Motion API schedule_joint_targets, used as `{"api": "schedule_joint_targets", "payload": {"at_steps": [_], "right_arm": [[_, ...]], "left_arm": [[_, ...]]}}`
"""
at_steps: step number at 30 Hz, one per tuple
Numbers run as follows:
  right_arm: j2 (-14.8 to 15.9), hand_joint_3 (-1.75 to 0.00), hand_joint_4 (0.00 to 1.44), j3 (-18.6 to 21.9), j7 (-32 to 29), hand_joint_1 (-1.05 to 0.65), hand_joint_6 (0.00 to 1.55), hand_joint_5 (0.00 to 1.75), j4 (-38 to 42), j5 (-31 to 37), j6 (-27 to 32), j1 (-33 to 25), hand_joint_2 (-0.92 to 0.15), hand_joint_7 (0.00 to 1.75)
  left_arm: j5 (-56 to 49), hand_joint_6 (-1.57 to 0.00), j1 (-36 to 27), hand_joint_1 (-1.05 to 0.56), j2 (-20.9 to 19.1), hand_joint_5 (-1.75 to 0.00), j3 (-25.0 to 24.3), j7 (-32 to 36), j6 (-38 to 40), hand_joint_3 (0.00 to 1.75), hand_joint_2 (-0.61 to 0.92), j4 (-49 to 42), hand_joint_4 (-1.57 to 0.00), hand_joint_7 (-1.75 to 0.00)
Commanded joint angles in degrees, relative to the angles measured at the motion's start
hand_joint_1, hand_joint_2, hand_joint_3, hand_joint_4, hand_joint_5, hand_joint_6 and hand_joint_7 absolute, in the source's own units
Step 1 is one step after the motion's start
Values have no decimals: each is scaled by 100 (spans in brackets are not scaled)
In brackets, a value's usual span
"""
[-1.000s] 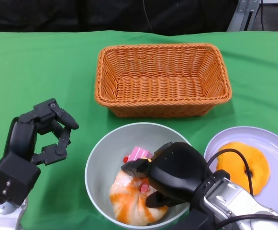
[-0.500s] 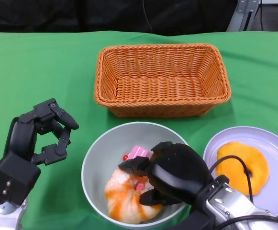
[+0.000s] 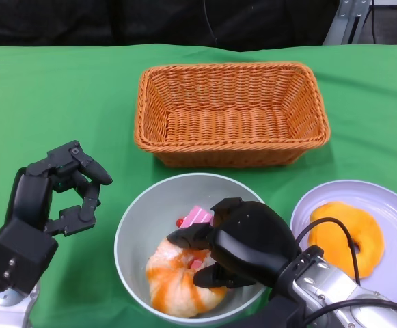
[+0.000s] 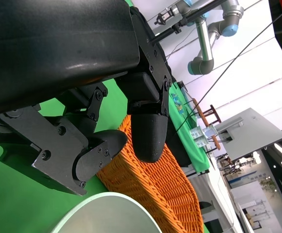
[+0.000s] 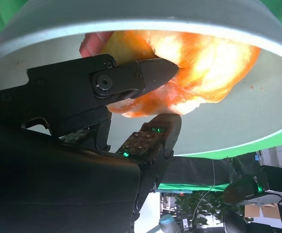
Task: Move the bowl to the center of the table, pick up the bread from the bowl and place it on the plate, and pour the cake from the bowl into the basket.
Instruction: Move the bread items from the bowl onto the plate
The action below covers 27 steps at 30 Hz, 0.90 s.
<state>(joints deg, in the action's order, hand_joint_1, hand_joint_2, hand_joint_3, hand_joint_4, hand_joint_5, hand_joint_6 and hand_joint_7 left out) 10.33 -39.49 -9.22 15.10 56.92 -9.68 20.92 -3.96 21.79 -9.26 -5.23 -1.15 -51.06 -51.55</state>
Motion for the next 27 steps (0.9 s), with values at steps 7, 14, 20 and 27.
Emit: {"api": "schedule_joint_targets", "payload": {"at_steps": [7, 14, 20, 27], "right_arm": [[129, 0, 73, -93, 141, -35, 109, 107, 103, -15, 20, -177, -90, 2], [444, 0, 66, 78, -94, -36, 102, 93, -587, -194, -537, -247, -88, 0], [669, -4, 53, 319, 559, -43, 83, 86, -1607, -508, -644, -337, -92, 0], [688, 0, 58, 575, 1264, -45, 75, 58, -2273, -616, -549, -449, -89, 0]], "left_arm": [[11, -79, -30, -1, -71, -159, -27, 43, -80, 112, 56, -54, -81, -141], [32, -78, -21, -2, -76, -159, -25, 3, -78, 112, 57, -75, -81, -141], [38, -78, -1, -5, -84, -158, -21, -15, -6, 112, 56, -83, -81, -138], [186, -76, 7, -8, -76, -158, -42, -224, 0, 110, 57, -91, -78, -138]]}}
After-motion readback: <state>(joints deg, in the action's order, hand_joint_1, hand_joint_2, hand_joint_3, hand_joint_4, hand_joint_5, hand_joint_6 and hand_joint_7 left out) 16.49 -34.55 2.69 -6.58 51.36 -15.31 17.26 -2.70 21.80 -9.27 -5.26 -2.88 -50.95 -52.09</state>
